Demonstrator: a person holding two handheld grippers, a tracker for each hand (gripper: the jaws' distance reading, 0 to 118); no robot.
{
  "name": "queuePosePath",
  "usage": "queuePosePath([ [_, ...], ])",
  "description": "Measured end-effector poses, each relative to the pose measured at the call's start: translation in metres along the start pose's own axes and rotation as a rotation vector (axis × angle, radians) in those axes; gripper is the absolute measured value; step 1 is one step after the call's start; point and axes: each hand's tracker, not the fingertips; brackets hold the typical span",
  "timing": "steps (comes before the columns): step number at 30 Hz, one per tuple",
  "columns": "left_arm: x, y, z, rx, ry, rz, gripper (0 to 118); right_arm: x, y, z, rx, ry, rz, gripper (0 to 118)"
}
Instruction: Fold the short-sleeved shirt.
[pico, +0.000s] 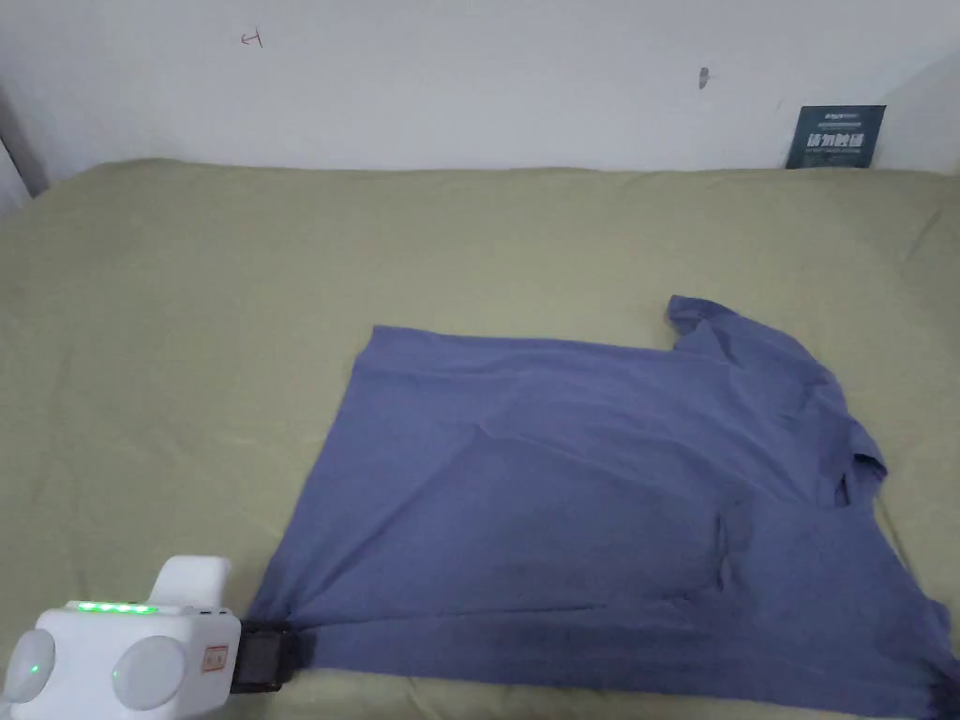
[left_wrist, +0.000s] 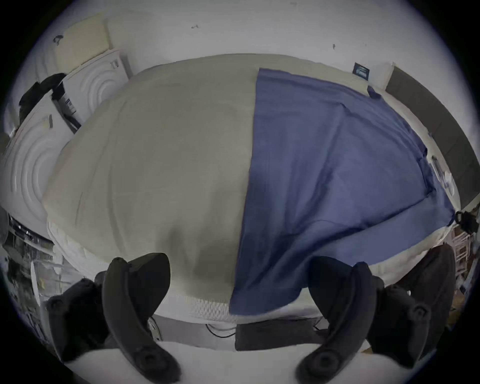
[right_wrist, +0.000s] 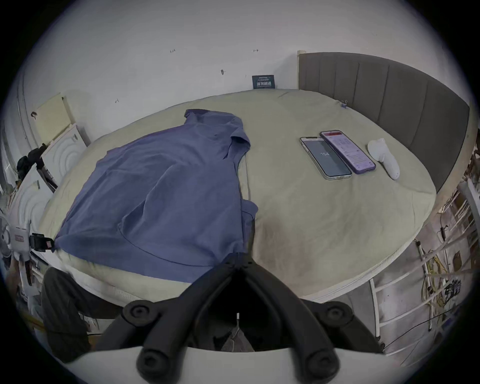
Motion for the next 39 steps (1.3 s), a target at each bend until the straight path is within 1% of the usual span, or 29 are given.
queuePosePath([
  [1, 0.001, 0.001, -0.001, 0.002, 0.004, 0.006, 90, 0.0, -0.001, 0.0, -0.002, -0.002, 0.004, 0],
  [2, 0.002, 0.002, -0.001, 0.005, 0.002, 0.006, 64, 0.0, -0.001, 0.0, 0.001, -0.006, 0.006, 0],
  [3, 0.004, 0.004, -0.001, 0.009, -0.028, 0.005, 57, -0.001, 0.004, 0.0, 0.003, -0.004, 0.01, 0],
  [4, 0.002, 0.007, 0.001, 0.002, -0.025, 0.009, 44, -0.001, 0.005, 0.0, 0.003, -0.003, 0.013, 0],
  [5, 0.004, 0.007, 0.005, 0.005, -0.029, -0.01, 3, -0.001, 0.005, 0.0, 0.003, 0.001, 0.015, 0],
  [6, 0.006, 0.007, 0.008, 0.012, -0.083, -0.037, 3, -0.001, 0.005, 0.0, 0.007, 0.004, 0.018, 0],
  [7, 0.01, 0.004, 0.011, 0.031, -0.066, -0.021, 3, -0.002, 0.009, -0.001, 0.008, 0.01, 0.02, 0],
  [9, 0.019, 0.003, 0.024, 0.027, -0.062, -0.033, 3, -0.002, 0.011, -0.001, 0.014, 0.014, 0.028, 0],
  [10, 0.021, 0.002, 0.025, 0.032, -0.067, -0.034, 3, -0.002, 0.011, -0.001, 0.021, 0.009, 0.026, 11],
  [11, 0.023, 0.002, 0.027, 0.031, -0.064, -0.033, 3, -0.001, 0.015, -0.005, 0.015, 0.014, 0.024, 55],
  [12, 0.022, 0.003, 0.031, 0.035, -0.064, -0.031, 3, -0.001, 0.015, -0.009, -0.014, 0.021, 0.021, 93],
  [13, 0.022, 0.003, 0.031, 0.035, -0.062, -0.028, 3, -0.001, 0.014, -0.011, -0.003, 0.015, 0.021, 114],
  [14, 0.022, 0.003, 0.032, 0.032, -0.064, -0.022, 3, -0.001, 0.013, -0.011, 0.005, 0.023, 0.03, 116],
  [18, 0.021, 0.004, 0.032, 0.023, -0.069, 0.016, 3, 0.003, 0.014, -0.034, -0.055, 0.008, 0.061, 104],
  [19, 0.022, 0.004, 0.031, 0.019, -0.07, 0.017, 3, 0.004, 0.014, -0.041, -0.078, 0.008, 0.069, 93],
  [20, 0.019, 0.004, 0.031, 0.019, -0.068, 0.016, 3, 0.006, 0.013, -0.044, -0.089, 0.003, 0.072, 59],
  [21, 0.018, 0.005, 0.031, 0.016, -0.068, 0.019, 3, 0.007, 0.011, -0.046, -0.096, 0.009, 0.073, 22],
  [22, 0.018, 0.005, 0.031, 0.015, -0.074, 0.025, 3, 0.009, 0.009, -0.045, -0.102, 0.021, 0.071, 4],
  [26, 0.01, 0.01, 0.045, 0.029, -0.105, 0.049, 3, 0.017, 0.022, -0.03, -0.041, 0.026, 0.068, 4],
  [28, 0.005, 0.019, 0.055, 0.046, -0.12, 0.055, 3, 0.013, 0.035, -0.018, -0.01, 0.036, 0.059, 4],
  [30, 0.002, 0.033, 0.061, 0.056, -0.137, 0.064, 3, 0.013, 0.051, -0.015, 0.014, 0.039, 0.073, 4],
  [31, 0.002, 0.042, 0.064, 0.067, -0.14, 0.065, 3, -0.002, 0.063, -0.008, 0.027, 0.042, 0.075, 4],
  [34, 0.003, 0.075, 0.065, 0.086, -0.141, 0.056, 3, -0.006, 0.096, -0.015, 0.051, 0.044, 0.062, 4],
  [35, 0.004, 0.086, 0.066, 0.091, -0.139, 0.058, 3, -0.014, 0.108, -0.017, 0.048, 0.042, 0.066, 4],
  [39, 0.008, 0.138, 0.053, 0.113, -0.159, 0.071, 3, -0.025, 0.155, -0.041, 0.042, 0.003, 0.103, 4],
])
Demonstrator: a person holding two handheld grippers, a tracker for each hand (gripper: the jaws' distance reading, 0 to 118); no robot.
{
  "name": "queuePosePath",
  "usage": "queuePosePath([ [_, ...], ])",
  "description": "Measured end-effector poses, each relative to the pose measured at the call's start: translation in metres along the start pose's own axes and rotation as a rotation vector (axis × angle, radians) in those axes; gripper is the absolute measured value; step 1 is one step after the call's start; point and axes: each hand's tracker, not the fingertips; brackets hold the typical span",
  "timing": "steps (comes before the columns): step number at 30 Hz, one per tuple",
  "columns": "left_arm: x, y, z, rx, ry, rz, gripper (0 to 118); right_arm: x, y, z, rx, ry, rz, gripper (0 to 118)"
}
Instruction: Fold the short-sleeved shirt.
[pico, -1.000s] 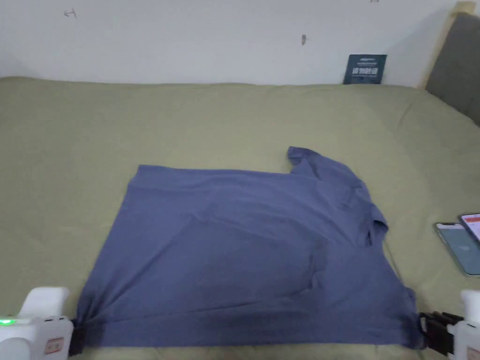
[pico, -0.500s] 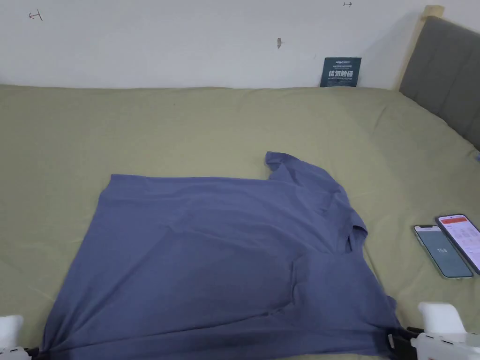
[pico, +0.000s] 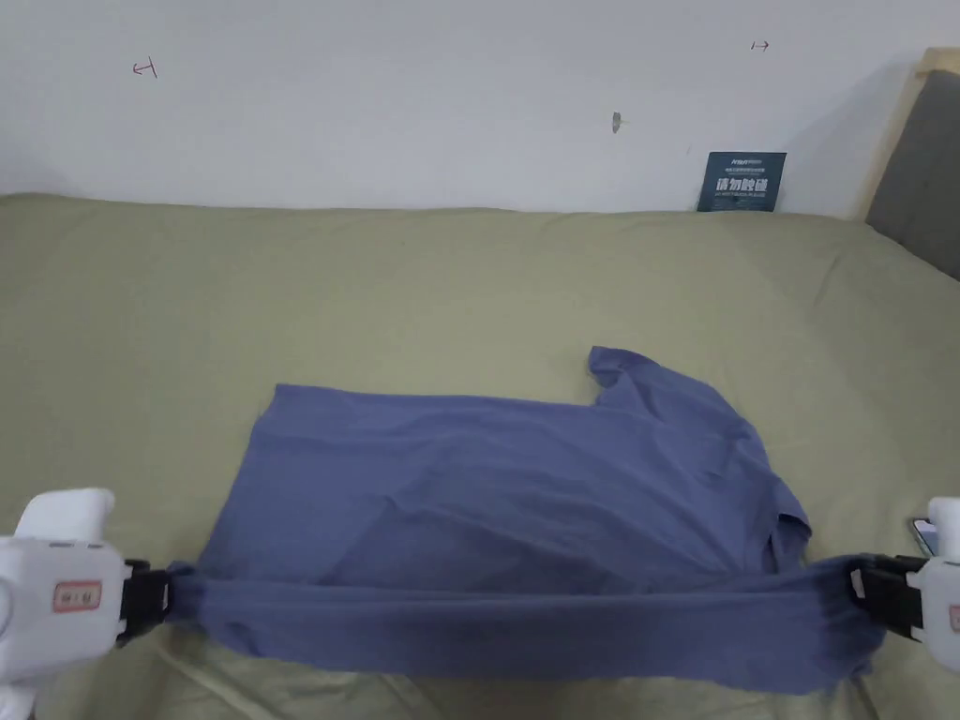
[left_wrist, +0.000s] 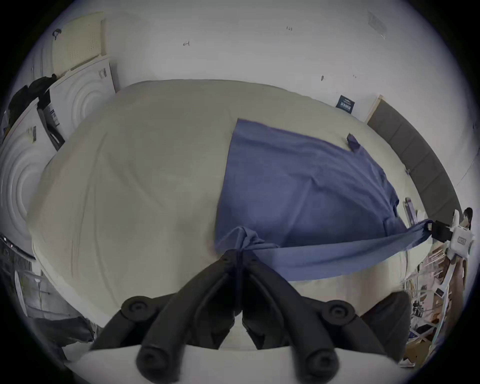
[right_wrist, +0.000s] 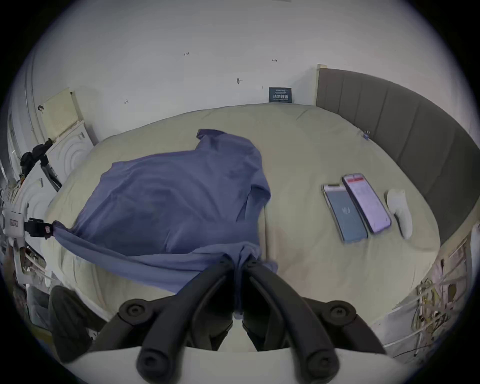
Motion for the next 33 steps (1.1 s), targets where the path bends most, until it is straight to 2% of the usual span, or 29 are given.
queuePosePath([
  [9, 0.009, 0.075, -0.092, -0.052, 0.021, -0.01, 3, -0.005, 0.057, -0.088, -0.067, -0.04, -0.007, 4],
  [12, 0.007, 0.083, -0.114, -0.075, 0.016, 0.011, 4, 0.0, 0.06, -0.113, -0.102, -0.026, -0.052, 4],
  [13, 0.007, 0.082, -0.118, -0.083, 0.008, 0.023, 7, 0.002, 0.059, -0.118, -0.108, -0.02, -0.072, 5],
  [14, 0.006, 0.082, -0.122, -0.084, 0.006, 0.024, 32, 0.003, 0.058, -0.121, -0.115, -0.004, -0.092, 14],
  [15, 0.005, 0.079, -0.123, -0.069, 0.007, 0.027, 69, 0.004, 0.055, -0.12, -0.113, 0.002, -0.108, 42],
  [16, 0.005, 0.076, -0.121, -0.041, 0.028, 0.035, 99, 0.006, 0.052, -0.118, -0.107, -0.001, -0.115, 83],
  [17, 0.003, 0.072, -0.119, -0.025, 0.057, 0.038, 110, 0.007, 0.048, -0.117, -0.109, 0.0, -0.124, 118],
  [19, -0.001, 0.063, -0.104, 0.008, 0.066, 0.049, 110, 0.007, 0.042, -0.094, -0.083, 0.021, -0.121, 106],
  [21, -0.005, 0.054, -0.09, 0.016, 0.079, 0.06, 107, 0.013, 0.038, -0.083, -0.088, 0.0, -0.125, 107],
  [22, -0.007, 0.048, -0.084, 0.016, 0.083, 0.06, 99, 0.014, 0.032, -0.072, -0.083, -0.002, -0.128, 103],
  [23, -0.008, 0.043, -0.078, 0.017, 0.087, 0.061, 63, 0.015, 0.027, -0.064, -0.076, -0.01, -0.126, 79],
  [24, -0.008, 0.036, -0.073, 0.019, 0.09, 0.06, 17, 0.016, 0.015, -0.066, -0.075, -0.015, -0.121, 40],
  [25, -0.011, 0.032, -0.07, 0.014, 0.083, 0.048, 0, 0.017, 0.006, -0.061, -0.066, -0.024, -0.107, 0],
  [27, -0.008, 0.023, -0.067, -0.004, 0.081, 0.045, 0, 0.02, -0.008, -0.052, -0.048, -0.073, -0.094, 0],
  [29, -0.007, 0.018, -0.066, -0.022, 0.043, 0.045, 0, 0.023, -0.017, -0.047, -0.077, -0.022, -0.116, 0],
  [31, -0.003, 0.018, -0.069, -0.032, 0.036, 0.046, 2, 0.022, -0.025, -0.041, -0.08, -0.041, -0.104, 0],
  [32, 0.0, 0.019, -0.072, -0.031, 0.035, 0.043, 26, 0.02, -0.023, -0.042, -0.08, -0.046, -0.097, 0],
  [33, 0.0, 0.02, -0.08, -0.057, 0.042, 0.036, 64, 0.02, -0.022, -0.044, -0.083, -0.044, -0.097, 0],
])
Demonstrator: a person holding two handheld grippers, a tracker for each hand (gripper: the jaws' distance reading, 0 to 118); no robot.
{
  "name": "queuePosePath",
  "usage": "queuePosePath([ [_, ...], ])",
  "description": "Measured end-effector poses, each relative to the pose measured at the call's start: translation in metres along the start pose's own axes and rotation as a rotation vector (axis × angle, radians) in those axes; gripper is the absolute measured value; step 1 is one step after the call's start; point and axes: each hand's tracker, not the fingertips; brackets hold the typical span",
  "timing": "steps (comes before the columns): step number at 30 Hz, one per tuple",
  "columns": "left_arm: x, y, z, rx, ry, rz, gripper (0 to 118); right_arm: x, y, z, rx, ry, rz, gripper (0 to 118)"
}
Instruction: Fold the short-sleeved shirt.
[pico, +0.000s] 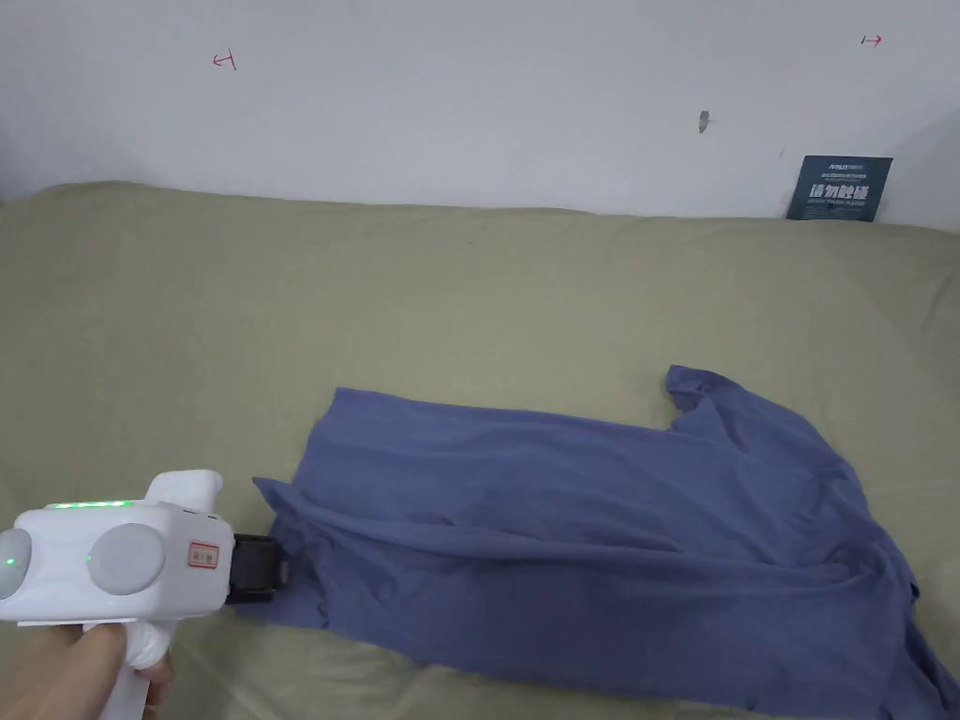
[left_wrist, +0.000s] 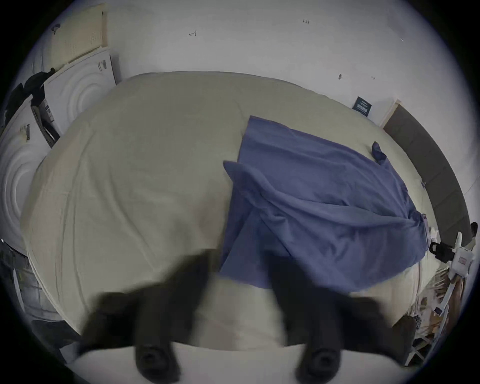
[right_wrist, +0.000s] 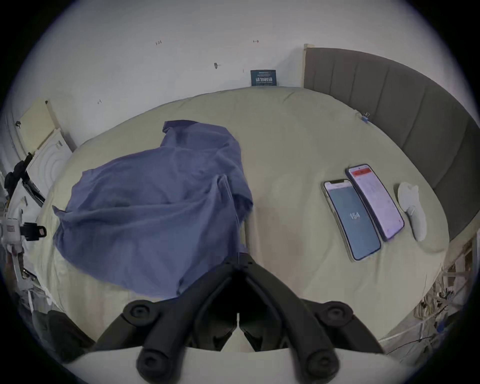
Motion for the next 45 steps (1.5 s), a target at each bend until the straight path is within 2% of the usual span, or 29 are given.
queuePosePath([
  [1, 0.002, 0.0, -0.008, -0.019, 0.032, -0.011, 102, 0.0, -0.001, 0.0, -0.003, 0.004, -0.004, 0],
  [2, 0.004, 0.0, -0.013, 0.009, 0.067, -0.014, 115, 0.0, -0.001, -0.001, 0.001, 0.005, -0.013, 0],
  [5, 0.006, 0.004, -0.038, -0.044, 0.098, -0.023, 115, 0.001, -0.002, -0.005, -0.004, -0.001, -0.014, 0],
  [8, 0.009, 0.0, -0.05, -0.097, 0.101, -0.035, 110, 0.004, -0.001, -0.011, -0.01, -0.007, -0.003, 0],
  [9, 0.01, -0.002, -0.048, -0.093, 0.109, -0.041, 98, 0.003, 0.0, -0.013, -0.01, -0.006, -0.002, 0],
  [11, 0.012, -0.004, -0.037, -0.062, 0.095, -0.039, 62, 0.001, 0.002, -0.016, -0.009, 0.01, -0.006, 1],
  [12, 0.014, -0.004, -0.032, -0.045, 0.095, -0.06, 33, 0.0, 0.003, -0.017, 0.001, 0.01, -0.001, 13],
  [13, 0.013, -0.004, -0.03, -0.039, 0.084, -0.068, 10, -0.001, 0.005, -0.02, 0.002, 0.009, 0.002, 44],
  [14, 0.012, -0.004, -0.028, -0.044, -0.003, -0.046, 10, -0.001, 0.006, -0.023, -0.004, 0.013, 0.005, 96],
  [15, 0.013, -0.005, -0.028, -0.058, 0.005, -0.04, 10, -0.003, 0.005, -0.029, -0.02, 0.027, 0.002, 118],
  [17, 0.015, -0.006, -0.028, -0.049, 0.043, -0.067, 10, -0.005, 0.001, -0.032, -0.015, 0.06, 0.032, 108],
  [18, 0.012, -0.005, -0.029, -0.052, 0.041, -0.061, 10, -0.005, 0.003, -0.039, -0.036, 0.026, 0.035, 109],
  [20, 0.01, -0.004, -0.032, -0.064, 0.034, -0.029, 10, -0.009, 0.003, -0.054, -0.056, 0.032, 0.02, 108],
  [21, 0.01, -0.004, -0.032, -0.06, 0.036, -0.03, 10, -0.008, 0.002, -0.061, -0.082, 0.043, 0.016, 103],
  [22, 0.01, -0.005, -0.032, -0.06, 0.037, -0.033, 10, -0.009, 0.001, -0.066, -0.116, 0.046, 0.025, 83],
  [23, 0.01, -0.005, -0.031, -0.059, 0.038, -0.034, 10, -0.013, 0.001, -0.065, -0.132, 0.054, 0.034, 55],
  [24, 0.011, -0.005, -0.031, -0.058, 0.042, -0.039, 10, -0.02, -0.001, -0.058, -0.114, 0.055, 0.041, 55],
  [25, 0.012, -0.005, -0.029, -0.053, 0.044, -0.044, 10, -0.022, -0.002, -0.054, -0.1, 0.058, 0.05, 48],
  [26, 0.012, -0.006, -0.026, -0.043, 0.053, -0.048, 10, -0.023, 0.001, -0.047, -0.091, 0.087, 0.053, 32],
  [27, 0.011, -0.007, -0.022, -0.021, 0.059, -0.046, 10, -0.023, 0.002, -0.042, -0.082, 0.102, 0.046, 11],
  [28, 0.01, -0.007, -0.018, -0.002, 0.06, -0.041, 10, -0.024, 0.003, -0.036, -0.063, 0.061, 0.077, 10],
  [29, 0.009, -0.008, -0.013, 0.008, 0.056, -0.039, 10, -0.024, 0.004, -0.031, -0.053, 0.064, 0.109, 10],
  [36, -0.001, -0.033, 0.029, 0.027, 0.055, -0.046, 9, -0.02, -0.005, 0.007, -0.035, 0.111, 0.054, 10],
  [45, -0.032, -0.126, 0.082, -0.015, 0.048, 0.012, 9, -0.021, -0.091, 0.056, -0.08, 0.148, 0.045, 10],
])
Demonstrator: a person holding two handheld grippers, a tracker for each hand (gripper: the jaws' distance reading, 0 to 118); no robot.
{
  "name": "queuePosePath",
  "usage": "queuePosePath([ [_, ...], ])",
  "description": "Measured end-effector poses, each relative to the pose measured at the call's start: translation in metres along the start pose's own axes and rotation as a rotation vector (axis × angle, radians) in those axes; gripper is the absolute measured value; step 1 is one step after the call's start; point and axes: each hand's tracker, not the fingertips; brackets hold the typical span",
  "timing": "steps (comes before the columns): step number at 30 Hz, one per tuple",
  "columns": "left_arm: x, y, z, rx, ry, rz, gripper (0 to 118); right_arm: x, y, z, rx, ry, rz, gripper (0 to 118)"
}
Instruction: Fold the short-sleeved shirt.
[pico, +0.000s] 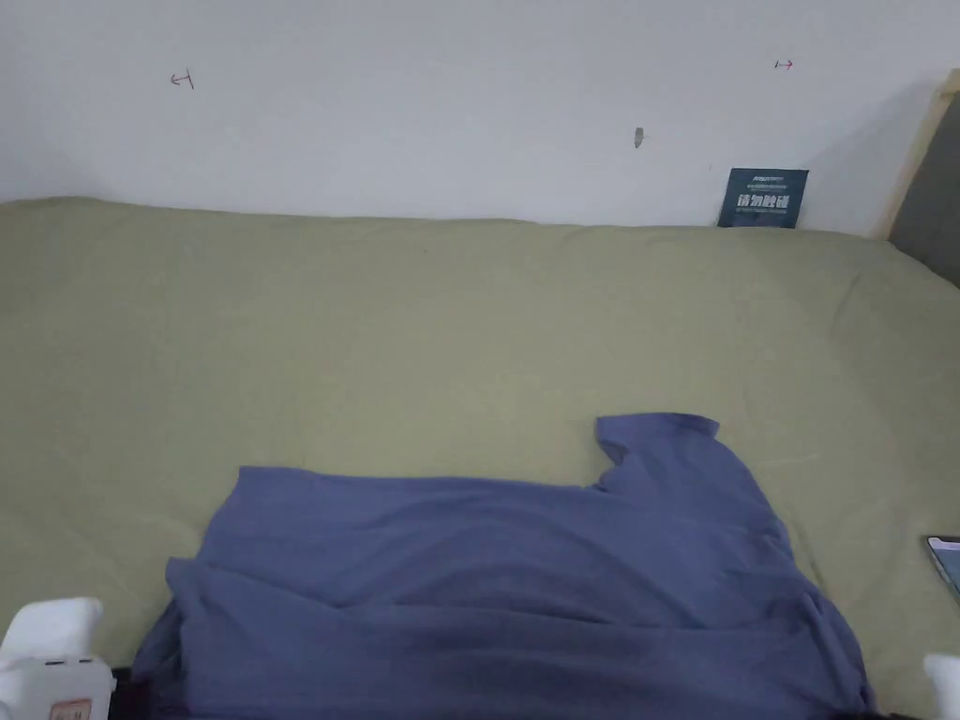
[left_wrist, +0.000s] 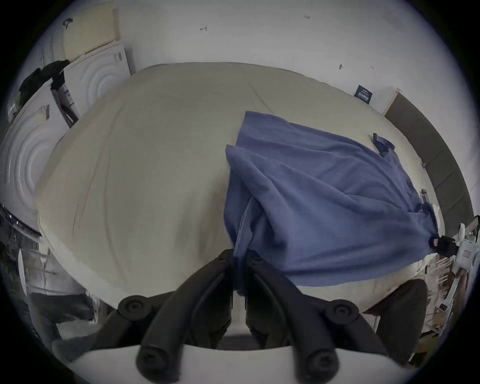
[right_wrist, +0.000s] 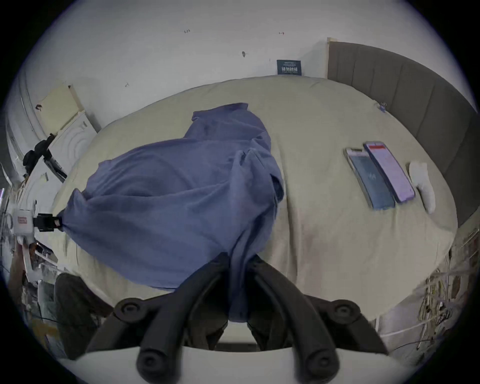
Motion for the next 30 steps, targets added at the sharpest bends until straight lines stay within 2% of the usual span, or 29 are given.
queuePosePath([
  [5, -0.006, -0.015, 0.004, -0.025, -0.005, 0.002, 9, -0.002, -0.019, 0.001, -0.009, 0.001, -0.031, 11],
  [6, -0.007, -0.015, 0.003, -0.02, -0.014, 0.006, 10, -0.001, -0.017, 0.001, -0.003, 0.001, -0.043, 19],
  [7, -0.006, -0.012, 0.002, -0.013, -0.025, 0.003, 22, -0.001, -0.014, 0.002, -0.001, 0.003, -0.057, 42],
  [8, -0.008, -0.009, 0.001, -0.009, -0.04, -0.005, 51, -0.005, -0.01, 0.003, 0.005, -0.022, -0.063, 77],
  [9, -0.009, -0.007, 0.002, 0.017, -0.047, -0.002, 51, -0.008, -0.006, 0.003, 0.004, -0.04, -0.058, 77],
  [10, -0.007, -0.002, 0.004, 0.051, -0.015, -0.005, 64, -0.005, -0.001, 0.005, -0.001, -0.049, -0.048, 90],
  [11, -0.005, 0.005, 0.005, 0.064, 0.012, -0.022, 97, -0.008, 0.001, 0.01, 0.014, -0.046, -0.042, 116],
  [12, -0.004, 0.013, 0.01, 0.123, 0.019, -0.016, 110, -0.01, 0.008, 0.013, 0.072, -0.061, -0.029, 116],
  [13, -0.003, 0.024, 0.01, 0.125, 0.018, -0.02, 109, -0.013, 0.015, 0.015, 0.072, -0.075, -0.029, 111],
  [16, 0.007, 0.063, 0.004, 0.117, 0.01, -0.027, 108, -0.003, 0.038, 0.012, 0.137, -0.082, -0.006, 109],
  [17, 0.011, 0.077, -0.002, 0.121, 0.008, -0.036, 101, -0.004, 0.046, 0.01, 0.147, -0.083, -0.004, 103],
  [18, 0.015, 0.089, -0.008, 0.127, 0.009, -0.055, 80, -0.008, 0.055, 0.01, 0.166, -0.083, -0.002, 83],
  [19, 0.021, 0.1, -0.017, 0.135, 0.025, -0.069, 41, -0.01, 0.062, 0.006, 0.185, -0.088, -0.001, 47],
  [20, 0.024, 0.111, -0.029, 0.136, 0.037, -0.083, 0, -0.013, 0.069, -0.003, 0.202, -0.108, 0.009, 0],
  [21, 0.027, 0.121, -0.037, 0.134, 0.029, -0.08, 0, -0.013, 0.074, -0.01, 0.235, -0.151, 0.014, 0],
  [23, 0.034, 0.142, -0.058, 0.098, -0.003, -0.098, 0, -0.012, 0.088, -0.021, 0.197, -0.115, 0.022, 0],
  [25, 0.038, 0.159, -0.078, 0.088, 0.023, -0.092, 4, -0.013, 0.095, -0.035, 0.195, -0.147, 0.03, 0],
  [26, 0.037, 0.168, -0.09, 0.075, 0.013, -0.089, 35, -0.01, 0.106, -0.037, 0.192, -0.14, 0.028, 0],
  [27, 0.038, 0.175, -0.103, 0.051, 0.032, -0.082, 73, -0.008, 0.11, -0.042, 0.185, -0.133, 0.023, 0],
  [28, 0.037, 0.181, -0.116, -0.008, 0.044, -0.09, 99, -0.007, 0.112, -0.047, 0.181, -0.136, 0.021, 0],
  [30, 0.038, 0.19, -0.137, -0.001, 0.109, -0.124, 103, -0.004, 0.116, -0.056, 0.168, -0.144, 0.033, 0],
])
